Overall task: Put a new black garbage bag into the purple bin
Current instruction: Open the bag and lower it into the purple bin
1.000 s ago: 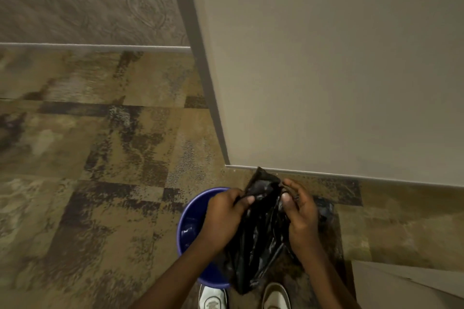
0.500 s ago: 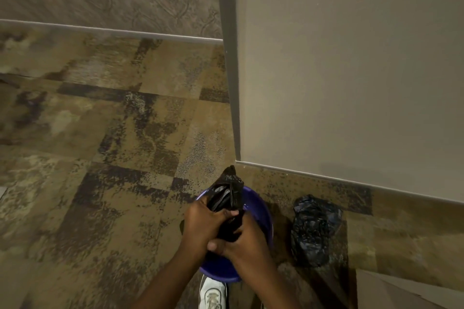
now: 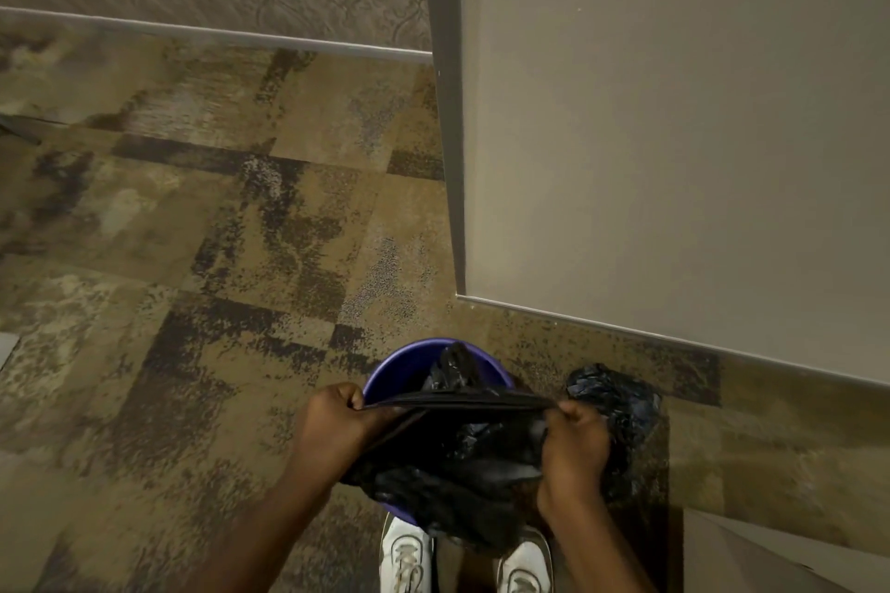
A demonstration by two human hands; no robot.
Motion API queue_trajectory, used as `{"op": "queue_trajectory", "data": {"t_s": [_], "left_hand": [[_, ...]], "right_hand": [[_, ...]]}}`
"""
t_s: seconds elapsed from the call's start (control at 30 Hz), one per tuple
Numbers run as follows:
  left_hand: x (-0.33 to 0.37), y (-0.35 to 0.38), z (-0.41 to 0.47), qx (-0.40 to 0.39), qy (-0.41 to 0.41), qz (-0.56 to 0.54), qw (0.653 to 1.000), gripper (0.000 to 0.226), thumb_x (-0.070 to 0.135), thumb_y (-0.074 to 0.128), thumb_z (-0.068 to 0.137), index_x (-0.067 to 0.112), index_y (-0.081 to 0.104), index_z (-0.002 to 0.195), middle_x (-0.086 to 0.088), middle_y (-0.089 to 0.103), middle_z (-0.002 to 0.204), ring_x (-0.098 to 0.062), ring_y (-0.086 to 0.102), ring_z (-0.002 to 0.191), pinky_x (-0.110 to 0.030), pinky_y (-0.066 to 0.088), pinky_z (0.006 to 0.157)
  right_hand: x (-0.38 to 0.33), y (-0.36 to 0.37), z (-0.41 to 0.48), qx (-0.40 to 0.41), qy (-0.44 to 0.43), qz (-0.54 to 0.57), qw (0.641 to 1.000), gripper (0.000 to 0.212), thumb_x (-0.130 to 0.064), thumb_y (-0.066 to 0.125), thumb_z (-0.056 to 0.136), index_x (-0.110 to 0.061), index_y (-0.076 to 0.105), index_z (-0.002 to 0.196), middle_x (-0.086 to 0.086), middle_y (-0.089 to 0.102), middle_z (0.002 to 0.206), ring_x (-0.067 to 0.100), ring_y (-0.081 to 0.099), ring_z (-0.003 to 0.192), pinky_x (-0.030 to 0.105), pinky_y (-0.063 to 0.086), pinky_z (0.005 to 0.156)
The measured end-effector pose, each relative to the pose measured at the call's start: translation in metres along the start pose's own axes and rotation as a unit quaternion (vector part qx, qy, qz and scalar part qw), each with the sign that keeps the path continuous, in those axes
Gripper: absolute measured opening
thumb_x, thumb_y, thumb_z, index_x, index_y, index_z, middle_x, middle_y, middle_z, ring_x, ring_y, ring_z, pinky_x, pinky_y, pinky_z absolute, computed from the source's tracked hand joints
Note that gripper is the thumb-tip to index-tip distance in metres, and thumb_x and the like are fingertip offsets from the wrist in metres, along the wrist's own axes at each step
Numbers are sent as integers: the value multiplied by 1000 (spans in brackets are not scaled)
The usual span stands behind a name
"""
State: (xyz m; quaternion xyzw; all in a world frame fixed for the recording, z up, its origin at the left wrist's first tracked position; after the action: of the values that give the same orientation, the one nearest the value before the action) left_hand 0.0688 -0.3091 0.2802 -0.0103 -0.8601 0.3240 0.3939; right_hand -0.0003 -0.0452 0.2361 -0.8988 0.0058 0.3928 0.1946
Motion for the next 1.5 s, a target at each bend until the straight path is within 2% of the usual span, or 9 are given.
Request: {"op": "queue_trajectory", "data": {"t_s": [0.13,0.3,0.4,0.5,0.6,0.77,1.0,1.33,1.5], "left_hand": [[-9,22,-6,-37,-45,124,991,46,64,62,69,19,67,63,0,66,55,-15,62,50,-30,48,50],[-19,22,16,-56,-53,212,974,56,68,54,77,17,63,56,4,52,43,-9,49,38,-20,34,42],[-24,19,41,-30,-59,173,983,48,54,52,88,18,60,57,6,57,48,-10,55,46,-22,34,45],[-28,26,69,-138,-8,129,982,33,37,51,94,19,67,72,4,67,64,-12,63,62,-25,42,53],[-36,34,93,-230,9,51,972,23,33,56,93,18,72,87,4,74,73,-10,68,69,-23,51,59],[-52,52,137,-185,-18,-13,982,22,24,65,87,3,69,81,0,67,63,-12,59,59,-19,47,52],[-71,88,188,-120,28,144,982,46,27,59,92,17,49,49,8,44,37,-5,40,38,-23,30,41],[-74,123,229,-70,46,337,938,46,47,48,94,9,54,68,-10,52,64,-29,53,63,-32,38,56],[-85,140,239,-50,34,432,900,43,45,54,91,3,62,85,-15,61,81,-32,59,74,-36,46,62]], "right_hand": [[10,6,-8,-83,-152,-310,935,3,-24,61,88,-23,59,89,-4,63,72,18,61,65,29,42,52],[9,7,5,-163,-186,-361,899,8,-34,68,83,-26,64,85,-6,64,69,16,63,68,32,50,61],[10,19,23,-249,-143,-295,911,37,-34,82,67,-26,62,98,-4,67,87,16,66,81,32,53,72],[21,38,40,-328,-129,-302,885,37,-31,84,66,-28,58,92,-7,61,72,13,61,68,30,47,65],[19,60,66,-319,-196,-317,871,19,-32,77,75,-25,60,70,-8,55,56,7,51,53,28,40,59],[16,86,115,-258,-199,-302,896,25,-27,73,81,-9,64,65,11,68,62,13,57,53,28,40,57],[30,110,168,-223,-229,-399,860,49,-39,63,88,-17,39,51,2,39,47,19,40,45,31,33,54],[50,148,209,-138,-218,-438,861,39,-34,58,92,-15,45,61,0,47,58,16,46,54,23,24,46],[74,161,225,-167,-175,-495,835,41,-28,65,86,-10,45,55,11,54,63,29,59,66,31,42,61]]}}
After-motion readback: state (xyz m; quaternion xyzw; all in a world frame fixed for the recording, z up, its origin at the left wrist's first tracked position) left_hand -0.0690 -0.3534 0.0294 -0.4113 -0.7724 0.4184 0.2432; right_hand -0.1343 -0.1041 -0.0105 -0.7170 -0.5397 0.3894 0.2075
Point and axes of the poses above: each hand's wrist, its own z-axis towards the middle knuckle, its own y-axis out of the palm, x = y × z, the point moved 4 cm from there along z, towards the middle knuckle
